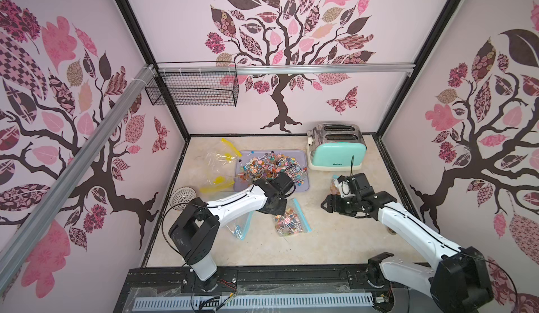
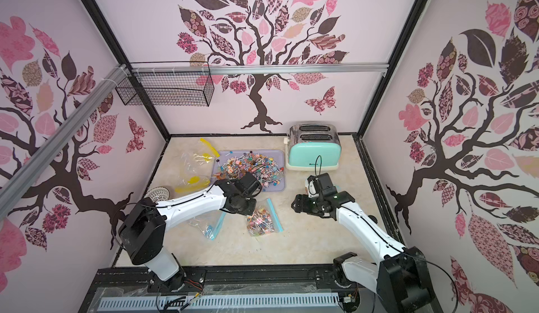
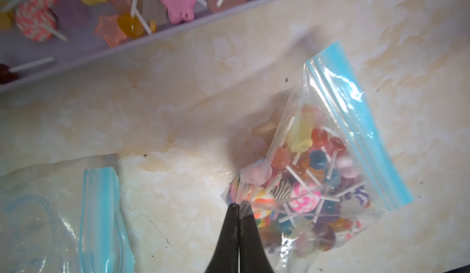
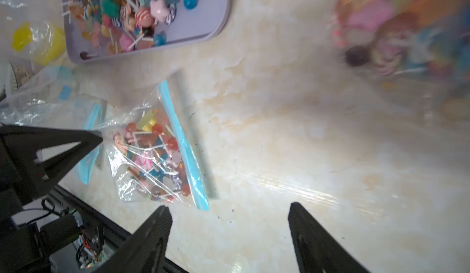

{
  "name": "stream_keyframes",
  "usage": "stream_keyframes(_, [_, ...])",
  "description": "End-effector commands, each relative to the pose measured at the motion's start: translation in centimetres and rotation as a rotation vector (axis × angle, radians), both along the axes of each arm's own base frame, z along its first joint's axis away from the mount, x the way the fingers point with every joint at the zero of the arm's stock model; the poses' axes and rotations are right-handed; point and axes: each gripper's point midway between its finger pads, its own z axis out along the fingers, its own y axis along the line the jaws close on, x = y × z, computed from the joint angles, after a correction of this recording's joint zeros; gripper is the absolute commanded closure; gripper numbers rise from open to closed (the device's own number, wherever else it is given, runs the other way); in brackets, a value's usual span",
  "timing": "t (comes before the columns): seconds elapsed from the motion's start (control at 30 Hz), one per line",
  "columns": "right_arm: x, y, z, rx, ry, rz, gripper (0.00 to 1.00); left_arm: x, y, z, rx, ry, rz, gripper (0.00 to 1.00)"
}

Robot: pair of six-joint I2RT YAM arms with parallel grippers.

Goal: Pour candies out of the ziploc bag
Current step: Move the ziploc bag to the center of the board.

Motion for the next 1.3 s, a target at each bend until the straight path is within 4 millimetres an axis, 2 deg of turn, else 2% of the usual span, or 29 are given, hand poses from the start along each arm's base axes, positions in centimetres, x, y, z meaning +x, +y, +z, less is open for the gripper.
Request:
stream_keyframes(0.0, [-0.2, 2.8, -0.4, 0.076, 0.014, 0.031, 0.25, 1.2, 0.0, 2.8, -0.018, -0.096, -0.013, 0.85])
stream_keyframes(0.13, [-0.7, 4.2, -1.4, 0.087, 0.067, 0.074, 0.29, 1.3, -0.1, 4.3, -0.068, -0.136, -0.003, 0.48])
stream_keyframes(0.2, [-0.4, 3.9, -1.4, 0.066, 0.060, 0.063, 0.29, 0.8, 0.0, 4.4, -0.077, -0.118, -0.002, 0.38])
stream_keyframes(0.27, [0.1, 3.4, -1.1, 0.034, 0.034, 0.047, 0.29, 0.0, -0.2, 4.3, -0.095, -0.075, -0.004, 0.38])
stream_keyframes(0.37, [1.2, 2.1, -0.2, -0.031, -0.011, 0.007, 0.30, -1.5, -1.5, 4.4, -0.149, -0.027, -0.005, 0.44])
stream_keyframes(0.43, [2.2, 0.9, 0.3, -0.048, -0.027, -0.027, 0.32, -2.6, -3.3, 4.4, -0.190, 0.009, -0.011, 0.53])
stream_keyframes(0.53, [3.8, -1.8, 0.9, -0.038, -0.042, -0.098, 0.35, -4.2, -6.7, 4.0, -0.233, 0.066, -0.034, 0.60])
stream_keyframes(0.63, [5.1, -4.3, 1.5, -0.062, -0.070, -0.154, 0.35, -4.7, -10.1, 2.9, -0.283, 0.133, -0.021, 0.63])
stream_keyframes(0.7, [5.6, -5.3, 1.7, -0.083, -0.085, -0.175, 0.35, -4.4, -11.6, 1.7, -0.287, 0.159, 0.006, 0.62])
stream_keyframes(0.83, [6.0, -5.6, 1.9, -0.091, -0.106, -0.178, 0.32, -3.2, -11.4, -1.1, -0.185, 0.173, 0.121, 0.55])
stream_keyframes(1.0, [6.0, -5.6, 1.4, -0.096, -0.108, -0.167, 0.32, -2.2, -11.2, -3.8, -0.112, 0.166, 0.189, 0.54])
stream_keyframes(1.27, [5.9, -5.2, 0.8, -0.071, -0.102, -0.148, 0.32, -1.2, -10.9, -5.6, -0.048, 0.143, 0.232, 0.55])
